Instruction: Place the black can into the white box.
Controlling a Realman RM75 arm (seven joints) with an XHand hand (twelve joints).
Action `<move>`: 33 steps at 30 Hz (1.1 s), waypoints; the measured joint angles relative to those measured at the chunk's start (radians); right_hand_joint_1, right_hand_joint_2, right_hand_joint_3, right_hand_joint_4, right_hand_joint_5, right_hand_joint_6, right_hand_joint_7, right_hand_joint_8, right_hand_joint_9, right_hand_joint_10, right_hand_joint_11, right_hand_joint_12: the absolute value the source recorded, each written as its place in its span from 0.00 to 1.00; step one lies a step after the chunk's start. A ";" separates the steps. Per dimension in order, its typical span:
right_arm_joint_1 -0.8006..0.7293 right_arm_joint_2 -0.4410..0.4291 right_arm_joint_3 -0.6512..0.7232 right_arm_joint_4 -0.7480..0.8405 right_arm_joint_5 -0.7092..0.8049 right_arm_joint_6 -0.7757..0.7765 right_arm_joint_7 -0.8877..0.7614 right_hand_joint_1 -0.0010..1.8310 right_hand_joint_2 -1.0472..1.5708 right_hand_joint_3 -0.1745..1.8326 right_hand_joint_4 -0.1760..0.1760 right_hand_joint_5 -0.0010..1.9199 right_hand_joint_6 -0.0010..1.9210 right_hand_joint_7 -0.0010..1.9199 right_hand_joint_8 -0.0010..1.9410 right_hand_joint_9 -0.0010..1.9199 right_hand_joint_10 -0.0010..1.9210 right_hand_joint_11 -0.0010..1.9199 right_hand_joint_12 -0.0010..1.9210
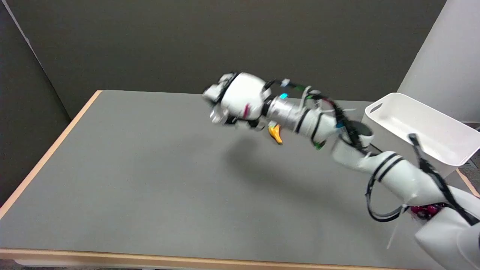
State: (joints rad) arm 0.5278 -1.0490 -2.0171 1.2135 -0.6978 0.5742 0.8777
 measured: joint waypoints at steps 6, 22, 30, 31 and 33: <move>-0.083 0.062 0.160 0.132 -0.020 -0.148 -0.005 0.64 0.86 0.17 0.06 0.27 0.83 0.44 0.70 0.42 0.60 0.36 0.74; -0.396 0.147 0.576 0.346 -0.044 -0.528 -0.003 0.65 0.84 0.21 0.00 0.28 0.81 0.45 0.71 0.41 0.66 0.34 0.80; -0.516 0.164 0.702 0.355 -0.046 -0.681 0.052 0.65 0.84 0.21 0.00 0.28 0.81 0.45 0.71 0.41 0.65 0.34 0.80; -0.527 0.165 0.711 0.351 -0.045 -0.696 0.060 0.65 0.84 0.21 0.00 0.28 0.81 0.46 0.71 0.41 0.65 0.34 0.80; -0.551 0.166 0.729 0.342 -0.042 -0.726 0.075 0.65 0.84 0.20 0.00 0.28 0.81 0.45 0.71 0.41 0.65 0.35 0.78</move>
State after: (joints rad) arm -0.0230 -0.8826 -1.2876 1.5556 -0.7401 -0.1513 0.9530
